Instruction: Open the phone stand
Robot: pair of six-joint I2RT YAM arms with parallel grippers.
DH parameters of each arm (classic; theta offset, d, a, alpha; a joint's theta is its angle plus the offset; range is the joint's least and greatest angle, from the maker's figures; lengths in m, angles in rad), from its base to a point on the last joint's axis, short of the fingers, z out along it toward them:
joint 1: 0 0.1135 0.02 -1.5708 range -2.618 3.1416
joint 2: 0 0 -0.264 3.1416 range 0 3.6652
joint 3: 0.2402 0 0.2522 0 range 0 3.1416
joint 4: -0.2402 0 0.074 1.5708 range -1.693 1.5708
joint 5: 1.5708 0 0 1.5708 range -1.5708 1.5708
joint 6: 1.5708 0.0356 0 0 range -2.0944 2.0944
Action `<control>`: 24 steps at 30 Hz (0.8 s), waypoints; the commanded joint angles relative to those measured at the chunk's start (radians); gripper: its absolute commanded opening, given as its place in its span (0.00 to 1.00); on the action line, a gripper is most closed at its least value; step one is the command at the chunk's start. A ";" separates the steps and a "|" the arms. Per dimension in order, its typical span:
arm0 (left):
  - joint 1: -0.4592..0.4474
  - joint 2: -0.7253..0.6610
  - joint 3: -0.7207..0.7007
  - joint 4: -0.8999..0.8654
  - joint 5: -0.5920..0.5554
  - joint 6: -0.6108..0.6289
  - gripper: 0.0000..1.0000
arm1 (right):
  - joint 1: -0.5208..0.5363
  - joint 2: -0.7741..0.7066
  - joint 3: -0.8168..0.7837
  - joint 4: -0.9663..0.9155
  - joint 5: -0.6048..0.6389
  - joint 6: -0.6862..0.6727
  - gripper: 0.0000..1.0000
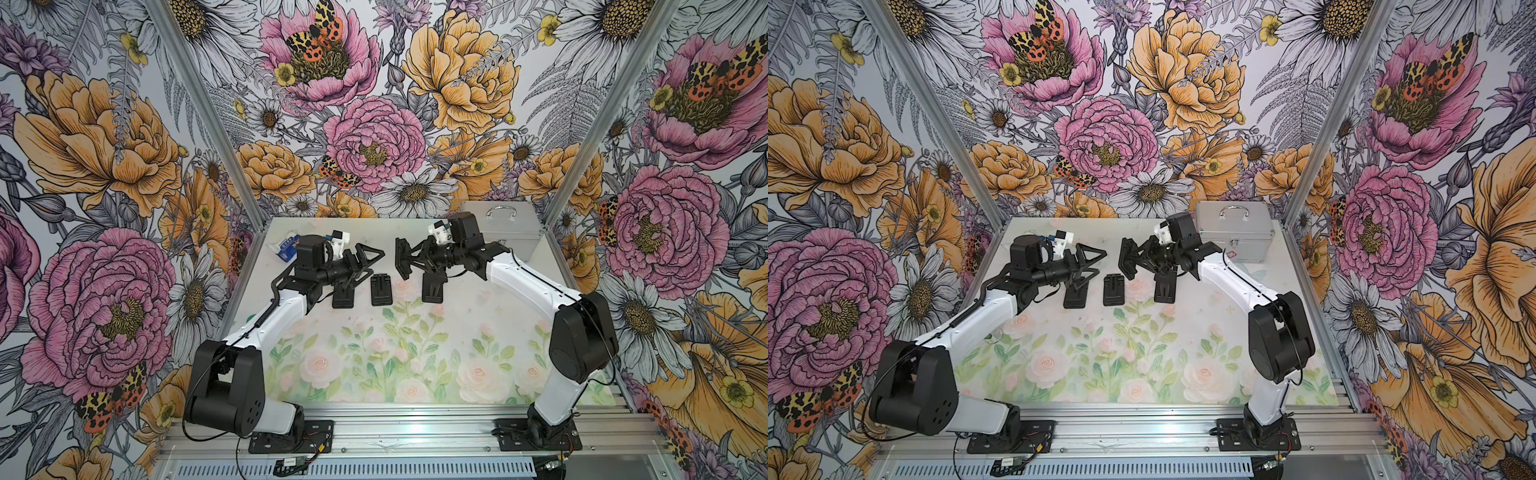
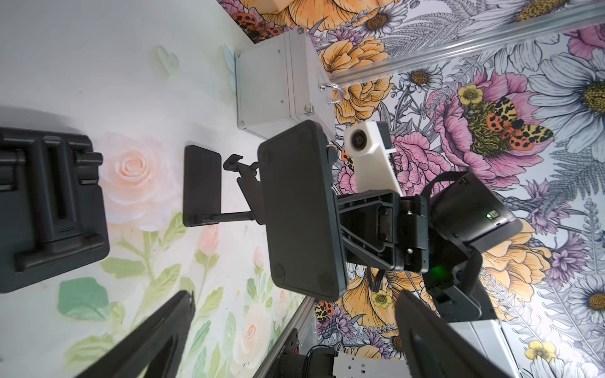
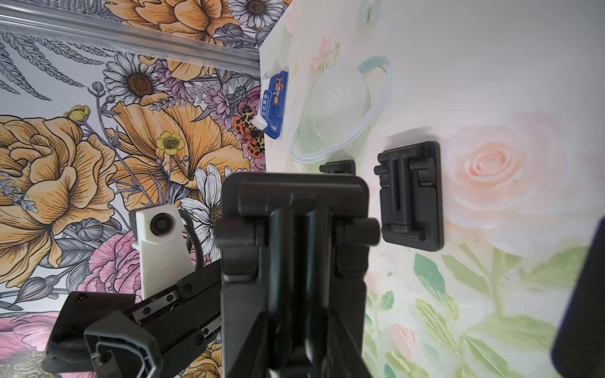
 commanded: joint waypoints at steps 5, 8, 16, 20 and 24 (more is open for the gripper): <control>0.003 0.027 -0.058 0.324 0.146 -0.156 0.99 | -0.018 -0.035 -0.154 0.576 -0.070 0.317 0.00; 0.020 0.041 -0.111 0.456 0.166 -0.239 0.99 | -0.017 -0.028 -0.181 0.664 -0.065 0.371 0.00; 0.022 0.071 -0.165 0.595 0.172 -0.320 0.99 | -0.012 -0.003 -0.202 0.762 -0.059 0.444 0.00; 0.021 0.082 -0.152 0.614 0.165 -0.333 0.99 | 0.000 0.004 -0.208 0.766 -0.057 0.448 0.00; 0.011 0.101 -0.139 0.644 0.162 -0.357 0.99 | 0.020 0.020 -0.204 0.775 -0.049 0.451 0.00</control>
